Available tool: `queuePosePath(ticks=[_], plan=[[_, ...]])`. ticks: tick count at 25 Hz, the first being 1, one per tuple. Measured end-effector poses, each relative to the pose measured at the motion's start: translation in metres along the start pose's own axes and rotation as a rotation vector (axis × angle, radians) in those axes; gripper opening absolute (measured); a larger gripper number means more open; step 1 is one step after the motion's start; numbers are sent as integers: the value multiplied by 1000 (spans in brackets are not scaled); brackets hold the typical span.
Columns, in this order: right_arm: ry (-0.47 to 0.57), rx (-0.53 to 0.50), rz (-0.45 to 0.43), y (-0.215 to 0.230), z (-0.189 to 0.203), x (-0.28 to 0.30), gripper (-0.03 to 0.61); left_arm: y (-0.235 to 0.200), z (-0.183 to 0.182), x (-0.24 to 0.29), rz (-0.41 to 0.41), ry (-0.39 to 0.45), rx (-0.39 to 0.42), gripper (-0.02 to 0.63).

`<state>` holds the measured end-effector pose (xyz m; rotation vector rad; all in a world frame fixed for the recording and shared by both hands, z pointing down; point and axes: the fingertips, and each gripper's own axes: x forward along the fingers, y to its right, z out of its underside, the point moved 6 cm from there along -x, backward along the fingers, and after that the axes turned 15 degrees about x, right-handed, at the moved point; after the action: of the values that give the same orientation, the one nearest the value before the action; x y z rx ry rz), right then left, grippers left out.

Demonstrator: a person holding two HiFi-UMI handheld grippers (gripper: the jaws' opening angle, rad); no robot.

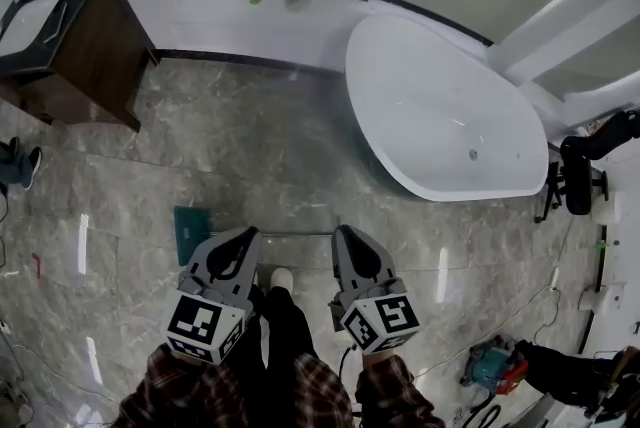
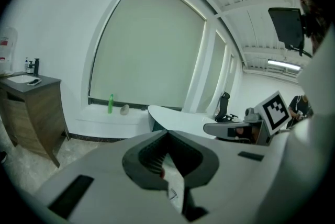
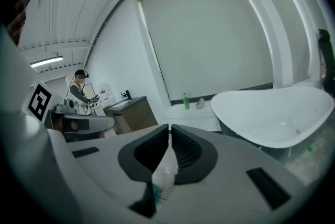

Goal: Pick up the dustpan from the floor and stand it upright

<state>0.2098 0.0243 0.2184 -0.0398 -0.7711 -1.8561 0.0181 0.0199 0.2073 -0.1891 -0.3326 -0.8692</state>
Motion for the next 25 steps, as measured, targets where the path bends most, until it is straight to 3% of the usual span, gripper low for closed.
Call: queuePosePath(ticks=[9,19,25], plan=[[-38,31,123,108,91,41,16,4,115,65,55,-86,-46,11],[-130,97,195,226,220,82,118,4,255,138,77,-130,-38,12],[-142,138,242,292,294,112,126,2,335,184,85,-157,-12,11]])
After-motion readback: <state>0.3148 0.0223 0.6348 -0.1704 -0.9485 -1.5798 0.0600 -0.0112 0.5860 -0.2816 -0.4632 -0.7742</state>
